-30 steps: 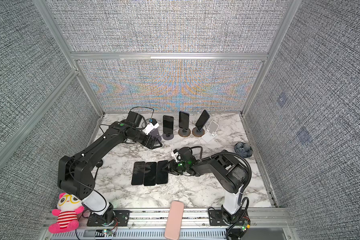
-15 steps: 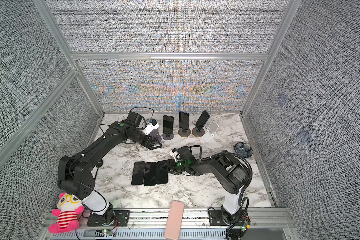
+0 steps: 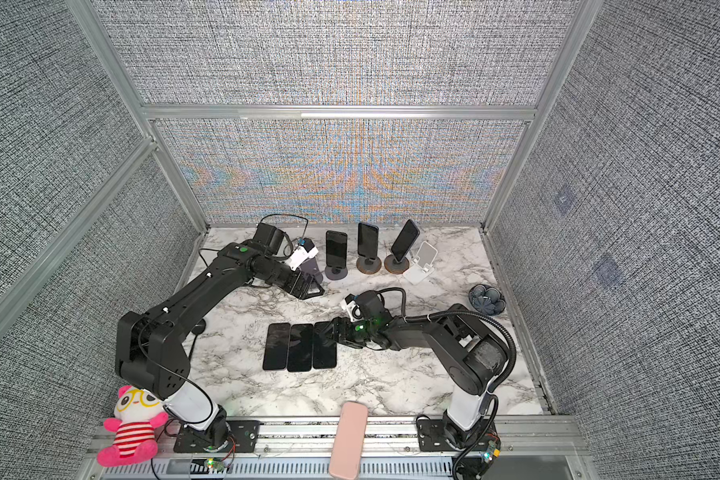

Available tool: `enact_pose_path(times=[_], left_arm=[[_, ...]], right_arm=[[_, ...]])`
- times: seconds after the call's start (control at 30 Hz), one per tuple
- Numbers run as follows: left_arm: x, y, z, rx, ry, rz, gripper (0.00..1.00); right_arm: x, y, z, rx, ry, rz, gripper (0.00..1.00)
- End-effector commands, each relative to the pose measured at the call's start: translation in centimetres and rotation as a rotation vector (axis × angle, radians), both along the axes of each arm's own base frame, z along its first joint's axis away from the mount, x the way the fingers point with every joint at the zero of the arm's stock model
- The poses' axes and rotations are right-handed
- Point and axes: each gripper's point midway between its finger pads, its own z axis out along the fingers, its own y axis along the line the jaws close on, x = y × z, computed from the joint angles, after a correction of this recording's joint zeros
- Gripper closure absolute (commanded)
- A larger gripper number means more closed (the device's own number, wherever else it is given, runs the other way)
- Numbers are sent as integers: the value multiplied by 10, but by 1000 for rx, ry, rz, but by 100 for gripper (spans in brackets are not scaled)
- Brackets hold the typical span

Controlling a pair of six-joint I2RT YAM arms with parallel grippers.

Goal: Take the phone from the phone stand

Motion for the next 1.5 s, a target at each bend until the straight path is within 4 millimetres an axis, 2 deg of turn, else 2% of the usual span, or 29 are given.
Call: enact_pose_path(times=[0.0, 0.47, 0.67, 0.93, 1.03, 1.17, 1.33, 1.47], left_arm=[[-1, -1, 4, -10, -8, -13, 7], [-2, -2, 5, -12, -16, -26, 7], [-4, -3, 18, -37, -98, -41, 7], [-1, -4, 29, -72, -202, -51, 7], [16, 4, 33, -26, -263, 29, 7], [55, 7, 47, -25, -372, 170, 7], [97, -13, 59, -79, -488, 162, 7], [129, -30, 49, -45, -540, 89, 7]], right_arm=[[-4, -15, -20, -99, 32, -31, 20], [-3, -20, -10, -121, -15, -30, 20], [1, -33, -8, -156, -68, -30, 20], [17, -51, 13, -136, -183, -38, 21], [21, -59, 11, -140, -200, -55, 21], [23, -71, 12, -114, -199, -81, 21], [18, -81, 13, -94, -189, -84, 22], [14, -85, 13, -81, -192, -86, 21]])
